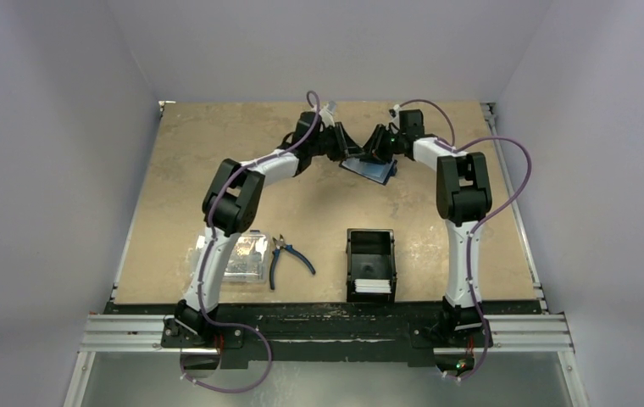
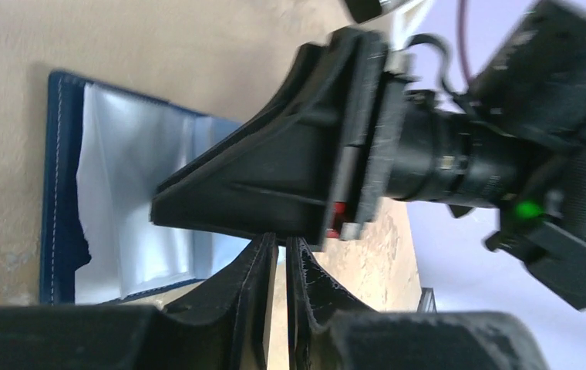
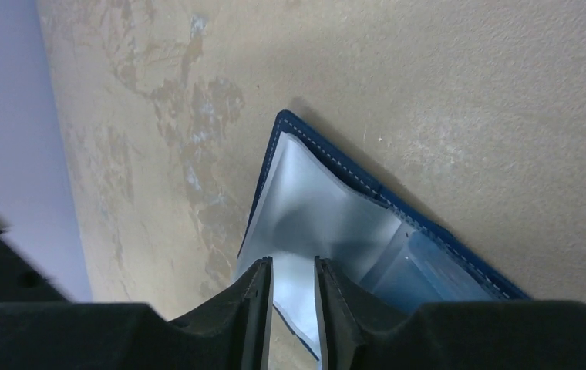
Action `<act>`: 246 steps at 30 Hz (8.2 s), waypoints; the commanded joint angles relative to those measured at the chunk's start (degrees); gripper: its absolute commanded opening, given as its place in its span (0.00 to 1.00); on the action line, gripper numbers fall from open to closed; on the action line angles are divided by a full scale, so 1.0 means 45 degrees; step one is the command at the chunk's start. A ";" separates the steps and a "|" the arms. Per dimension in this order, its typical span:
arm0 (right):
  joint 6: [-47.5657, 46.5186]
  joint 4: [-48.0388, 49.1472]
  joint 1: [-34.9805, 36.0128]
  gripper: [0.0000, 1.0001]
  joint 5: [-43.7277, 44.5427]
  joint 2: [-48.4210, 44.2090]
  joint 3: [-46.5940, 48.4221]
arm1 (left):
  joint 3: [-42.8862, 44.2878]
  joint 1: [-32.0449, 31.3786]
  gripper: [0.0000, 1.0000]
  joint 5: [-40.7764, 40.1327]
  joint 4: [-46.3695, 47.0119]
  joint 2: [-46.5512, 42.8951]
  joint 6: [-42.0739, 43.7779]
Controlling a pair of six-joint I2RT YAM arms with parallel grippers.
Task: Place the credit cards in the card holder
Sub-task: Open the card holder at the center of the board, then pick up the credit card from the storage box.
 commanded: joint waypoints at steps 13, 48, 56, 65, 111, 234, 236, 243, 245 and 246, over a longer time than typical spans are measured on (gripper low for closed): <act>-0.1951 -0.1510 0.0120 0.00 0.1031 -0.0615 -0.0521 | 0.1688 -0.0296 0.00 -0.2303 -0.1445 0.1695 0.0219; -0.2489 -0.1177 -0.1325 0.00 0.0051 -0.1767 -0.2347 | 0.0131 0.0009 0.00 -0.3506 -0.4179 0.1807 0.0668; -0.2411 -0.2083 -0.1074 0.00 -0.0638 -0.2466 -0.0674 | -0.0337 -0.0069 0.00 -0.3011 -0.3716 0.1542 0.0337; -0.1979 -0.0989 -0.1284 0.01 -0.1436 -0.2306 -0.1621 | -0.0470 -0.0069 0.00 -0.2769 -0.3705 0.1298 0.0302; -0.5476 -0.4665 0.1722 0.63 0.6668 -0.9101 -0.2997 | 0.2614 -0.0108 0.41 0.0663 -0.4941 -0.0396 0.1791; -1.7766 -1.0582 0.9495 0.66 0.1712 -1.3045 -1.0615 | -0.5871 0.2138 0.69 -0.1226 -0.6944 -1.1300 0.6484; -1.7761 -1.0578 0.9495 0.63 0.1711 -1.3097 -1.0615 | -0.5873 0.2138 0.69 -0.1210 -0.6938 -1.1297 0.6491; -1.7670 -1.0535 0.9505 0.52 0.1711 -1.3206 -1.0634 | -0.5869 0.2138 0.69 -0.1129 -0.6923 -1.1258 0.6483; -1.7668 -1.0520 0.9495 0.48 0.1693 -1.3227 -1.0649 | -0.5896 0.2138 0.69 -0.1129 -0.6908 -1.1258 0.6492; -1.7660 -1.0520 0.9495 0.46 0.1691 -1.3238 -1.0653 | -0.5902 0.2138 0.69 -0.1113 -0.6904 -1.1258 0.6494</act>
